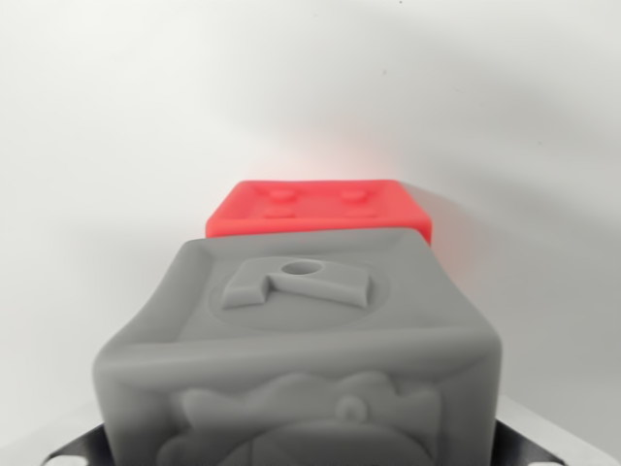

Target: Destack cube

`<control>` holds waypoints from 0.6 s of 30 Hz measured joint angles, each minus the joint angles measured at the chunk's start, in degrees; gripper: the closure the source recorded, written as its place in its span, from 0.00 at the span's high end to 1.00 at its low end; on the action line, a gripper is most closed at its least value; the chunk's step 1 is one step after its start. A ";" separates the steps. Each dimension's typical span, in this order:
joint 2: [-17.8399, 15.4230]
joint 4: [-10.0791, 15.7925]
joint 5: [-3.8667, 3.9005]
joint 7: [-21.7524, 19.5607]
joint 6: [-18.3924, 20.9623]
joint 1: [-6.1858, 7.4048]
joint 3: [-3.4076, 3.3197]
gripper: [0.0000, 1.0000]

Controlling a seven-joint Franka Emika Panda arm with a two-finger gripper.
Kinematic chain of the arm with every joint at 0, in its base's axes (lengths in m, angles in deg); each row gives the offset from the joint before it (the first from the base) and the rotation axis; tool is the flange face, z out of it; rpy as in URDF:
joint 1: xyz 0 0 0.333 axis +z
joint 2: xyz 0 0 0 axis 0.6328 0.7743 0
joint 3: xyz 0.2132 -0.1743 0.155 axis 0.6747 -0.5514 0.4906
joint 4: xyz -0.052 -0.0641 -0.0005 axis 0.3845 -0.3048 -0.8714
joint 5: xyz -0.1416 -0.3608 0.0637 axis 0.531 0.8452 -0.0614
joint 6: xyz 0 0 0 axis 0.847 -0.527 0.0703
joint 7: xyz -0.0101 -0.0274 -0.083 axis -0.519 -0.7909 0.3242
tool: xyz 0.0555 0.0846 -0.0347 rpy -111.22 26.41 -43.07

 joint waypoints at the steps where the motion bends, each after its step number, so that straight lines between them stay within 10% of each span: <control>1: 0.00 0.00 0.00 0.00 0.00 0.00 0.00 0.00; 18: -1.11 0.13 0.00 0.00 0.87 0.00 0.00 0.00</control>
